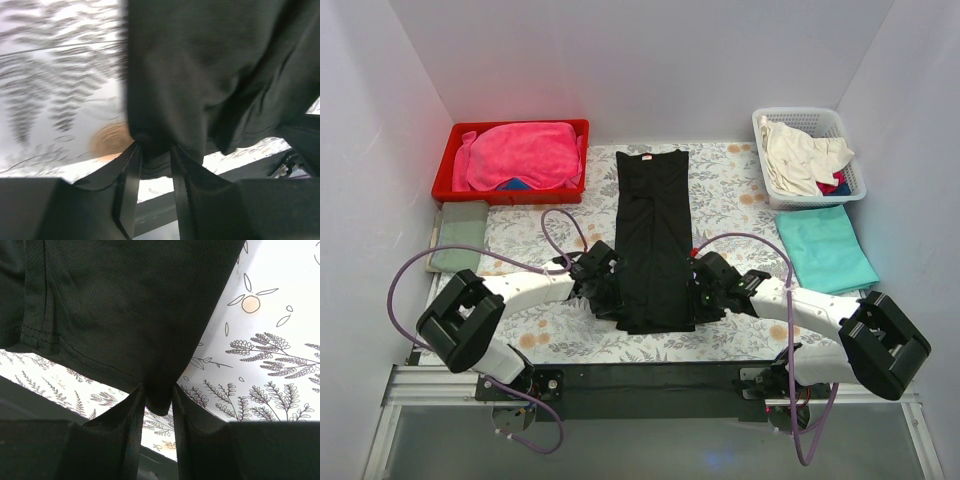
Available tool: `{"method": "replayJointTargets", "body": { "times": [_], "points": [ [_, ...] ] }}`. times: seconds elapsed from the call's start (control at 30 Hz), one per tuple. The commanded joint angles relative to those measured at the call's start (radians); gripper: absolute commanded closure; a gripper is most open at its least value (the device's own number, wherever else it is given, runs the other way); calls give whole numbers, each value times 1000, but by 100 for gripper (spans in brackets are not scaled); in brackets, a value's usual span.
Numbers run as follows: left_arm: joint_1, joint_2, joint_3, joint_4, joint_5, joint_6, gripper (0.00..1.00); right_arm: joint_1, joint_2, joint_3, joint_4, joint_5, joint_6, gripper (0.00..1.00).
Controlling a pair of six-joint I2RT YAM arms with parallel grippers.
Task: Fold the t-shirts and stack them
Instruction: Grab the bottom of the folded rectangular tshirt with both arms
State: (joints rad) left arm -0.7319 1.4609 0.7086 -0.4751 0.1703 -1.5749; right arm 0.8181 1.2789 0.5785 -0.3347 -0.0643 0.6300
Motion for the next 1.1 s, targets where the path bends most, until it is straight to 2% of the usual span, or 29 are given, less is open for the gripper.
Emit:
{"method": "replayJointTargets", "body": {
  "times": [0.0,0.1,0.13,0.17,0.2,0.23,0.47,0.67,1.07],
  "points": [
    [-40,90,-12,12,-77,26,72,-2,0,-45,-20,1,5,65],
    [-52,114,3,-10,-89,23,80,-2,4,-57,-7,-8,7,69],
    [-54,118,3,-17,-91,21,88,-2,5,-60,-7,-9,7,72],
    [-54,119,3,-22,-100,19,95,-2,5,-62,-7,-9,5,78],
    [-55,118,5,-37,-107,18,100,0,4,-65,-9,-11,7,95],
    [-55,115,2,-48,-114,16,100,-2,0,-63,-12,-11,7,99],
    [-55,4,-17,-140,-190,-8,100,-2,-93,-58,-105,41,7,99],
    [-61,-82,-24,-169,-187,-33,100,-2,-145,-60,-138,47,4,99],
    [-64,-21,64,-103,-111,-13,100,-2,-98,0,-106,35,-27,99]
  ]
}}
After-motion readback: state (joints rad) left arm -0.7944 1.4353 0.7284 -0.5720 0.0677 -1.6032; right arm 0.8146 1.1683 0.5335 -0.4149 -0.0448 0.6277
